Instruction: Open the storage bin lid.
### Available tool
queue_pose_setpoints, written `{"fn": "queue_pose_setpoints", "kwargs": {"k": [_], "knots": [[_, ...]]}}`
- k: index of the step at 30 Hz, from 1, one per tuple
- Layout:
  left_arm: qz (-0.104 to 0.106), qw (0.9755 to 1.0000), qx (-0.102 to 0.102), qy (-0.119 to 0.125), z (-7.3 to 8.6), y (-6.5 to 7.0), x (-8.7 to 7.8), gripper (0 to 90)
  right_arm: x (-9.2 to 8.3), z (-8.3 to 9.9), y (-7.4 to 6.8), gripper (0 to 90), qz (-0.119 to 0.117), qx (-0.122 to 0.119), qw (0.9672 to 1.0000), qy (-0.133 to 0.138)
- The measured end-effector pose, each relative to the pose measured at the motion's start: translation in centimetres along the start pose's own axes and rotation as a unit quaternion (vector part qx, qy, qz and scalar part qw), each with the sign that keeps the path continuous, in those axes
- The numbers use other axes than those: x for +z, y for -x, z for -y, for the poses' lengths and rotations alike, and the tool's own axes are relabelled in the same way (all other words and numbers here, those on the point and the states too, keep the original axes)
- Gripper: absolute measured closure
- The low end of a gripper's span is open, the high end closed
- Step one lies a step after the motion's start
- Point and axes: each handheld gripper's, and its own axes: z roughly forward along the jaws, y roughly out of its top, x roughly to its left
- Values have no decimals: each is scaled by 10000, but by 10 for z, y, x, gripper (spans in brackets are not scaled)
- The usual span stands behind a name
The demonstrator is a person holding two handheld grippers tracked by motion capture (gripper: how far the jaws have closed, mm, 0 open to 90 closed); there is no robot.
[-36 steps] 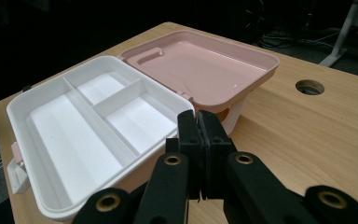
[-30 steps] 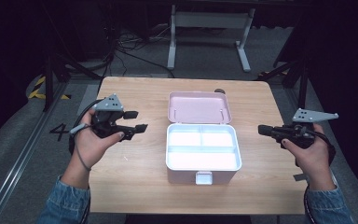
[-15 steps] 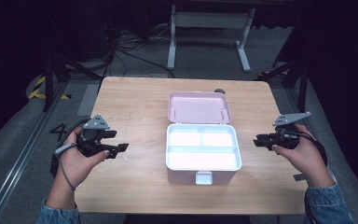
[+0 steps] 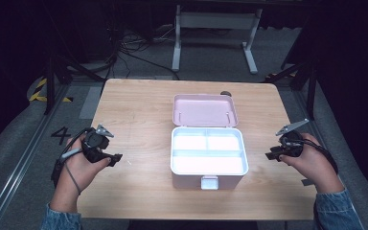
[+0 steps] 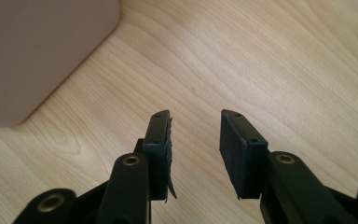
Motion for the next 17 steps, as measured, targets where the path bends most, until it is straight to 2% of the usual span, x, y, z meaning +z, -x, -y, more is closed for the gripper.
{"fn": "queue_pose_setpoints", "kwargs": {"k": [2, 5, 8, 11, 13, 17], "knots": [[-78, 9998, -2, -195, 2, -1, 5, 348, 1, 2, 0, 643, 0, 4, 10000, -96], [4, 9995, 19, -304, 4, -2, 12, 345, 2, 5, 1, 635, -6, 42, 9999, -156], [9, 9995, 25, -305, 5, -5, 14, 345, 5, 7, 4, 630, 13, 91, 9997, -230], [56, 9995, -61, -316, 8, -8, 13, 343, 6, 10, 7, 626, 52, 123, 9995, -281], [77, 9994, -127, -328, 10, -9, 15, 341, 5, 11, 7, 615, 29, 116, 9996, -262], [110, 9995, -75, -300, 9, -10, 17, 337, 5, 12, 7, 591, 1, 130, 9997, -183]]}}
